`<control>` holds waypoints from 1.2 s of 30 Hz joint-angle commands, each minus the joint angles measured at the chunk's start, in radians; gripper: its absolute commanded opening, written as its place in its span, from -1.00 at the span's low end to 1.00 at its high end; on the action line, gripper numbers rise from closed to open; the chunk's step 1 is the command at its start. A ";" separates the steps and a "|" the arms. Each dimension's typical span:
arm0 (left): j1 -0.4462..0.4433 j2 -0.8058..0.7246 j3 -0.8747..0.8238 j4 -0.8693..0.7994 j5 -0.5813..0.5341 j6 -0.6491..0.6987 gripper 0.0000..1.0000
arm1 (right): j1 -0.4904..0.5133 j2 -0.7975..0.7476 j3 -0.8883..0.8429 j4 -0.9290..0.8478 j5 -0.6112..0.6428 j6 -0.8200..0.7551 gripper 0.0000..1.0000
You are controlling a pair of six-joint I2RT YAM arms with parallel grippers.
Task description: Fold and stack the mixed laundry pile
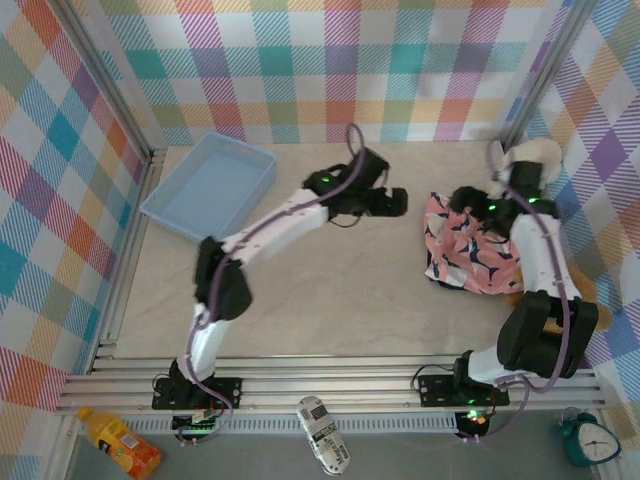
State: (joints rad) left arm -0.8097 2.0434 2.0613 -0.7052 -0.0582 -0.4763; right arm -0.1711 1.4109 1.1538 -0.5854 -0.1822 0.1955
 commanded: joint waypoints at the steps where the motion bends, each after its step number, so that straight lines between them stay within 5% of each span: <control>1: 0.056 -0.154 -0.244 0.050 -0.138 0.094 1.00 | 0.032 -0.055 -0.148 0.245 -0.011 -0.070 0.99; 13: 0.397 -0.735 -1.111 0.278 -0.416 0.169 1.00 | 0.147 0.000 -0.527 0.863 0.091 -0.147 0.99; 17: 0.427 -0.893 -1.379 0.590 -0.606 0.340 1.00 | 0.165 0.013 -0.632 1.117 0.168 -0.168 0.99; 20: 0.475 -0.970 -1.531 0.766 -0.632 0.388 1.00 | 0.167 0.075 -0.648 1.200 0.175 -0.169 0.99; 27: 0.573 -0.916 -1.748 1.153 -0.528 0.396 1.00 | 0.166 0.122 -0.740 1.405 0.134 -0.185 0.99; 32: 0.612 -0.744 -1.704 1.339 -0.407 0.448 1.00 | 0.167 0.124 -0.739 1.408 0.134 -0.184 0.99; 36: 0.621 -0.587 -1.588 1.330 -0.328 0.528 1.00 | 0.167 0.124 -0.738 1.405 0.134 -0.184 0.99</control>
State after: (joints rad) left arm -0.2035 1.3994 0.4000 0.5079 -0.4770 -0.0265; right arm -0.0105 1.5265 0.4179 0.7639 -0.0307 0.0280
